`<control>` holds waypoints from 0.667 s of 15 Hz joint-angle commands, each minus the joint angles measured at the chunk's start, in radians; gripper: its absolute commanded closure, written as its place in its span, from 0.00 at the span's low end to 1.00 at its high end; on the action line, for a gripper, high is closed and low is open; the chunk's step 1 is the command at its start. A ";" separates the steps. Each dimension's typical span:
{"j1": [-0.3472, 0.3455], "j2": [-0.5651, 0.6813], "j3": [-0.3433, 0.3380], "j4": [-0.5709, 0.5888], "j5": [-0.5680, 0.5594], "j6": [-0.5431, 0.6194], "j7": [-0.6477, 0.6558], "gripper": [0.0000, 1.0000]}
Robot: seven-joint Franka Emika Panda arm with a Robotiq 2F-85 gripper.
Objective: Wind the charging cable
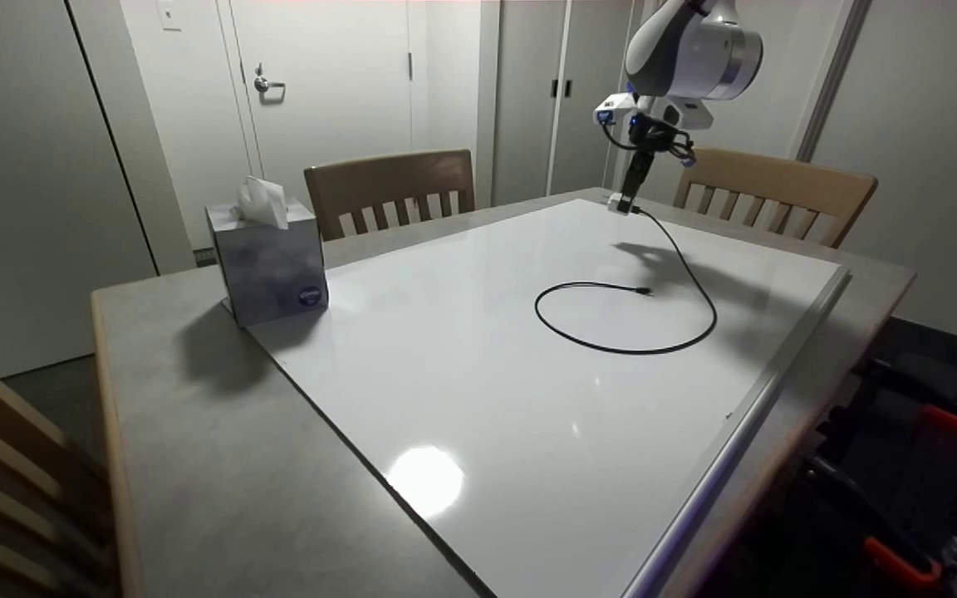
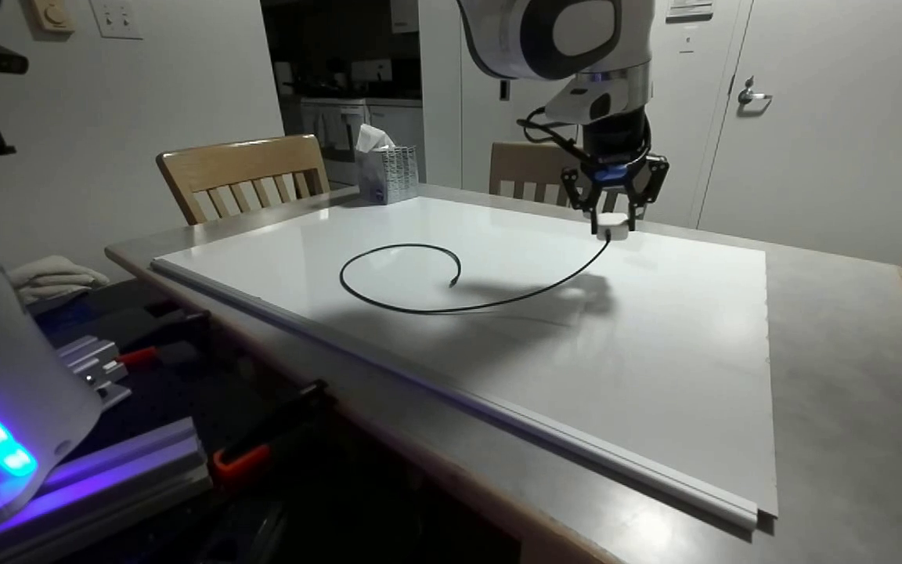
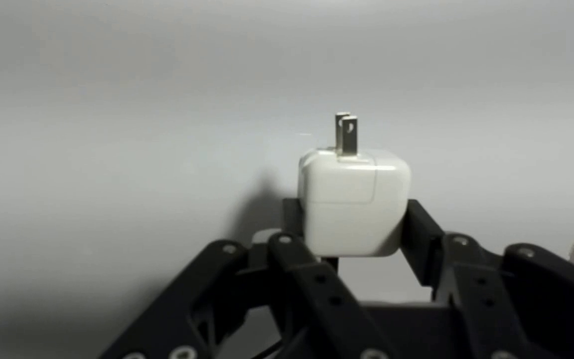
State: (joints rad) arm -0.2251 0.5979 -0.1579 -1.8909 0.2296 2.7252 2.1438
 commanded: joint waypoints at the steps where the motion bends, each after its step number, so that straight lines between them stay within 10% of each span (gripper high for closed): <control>1: 0.021 0.005 -0.024 0.005 0.028 -0.006 -0.022 0.49; 2: 0.020 0.008 -0.024 0.007 0.028 -0.006 -0.024 0.74; 10: 0.108 0.050 0.043 0.177 -0.032 -0.167 -0.271 0.74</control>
State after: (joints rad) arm -0.1314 0.6153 -0.1381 -1.7942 0.2076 2.6196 1.9687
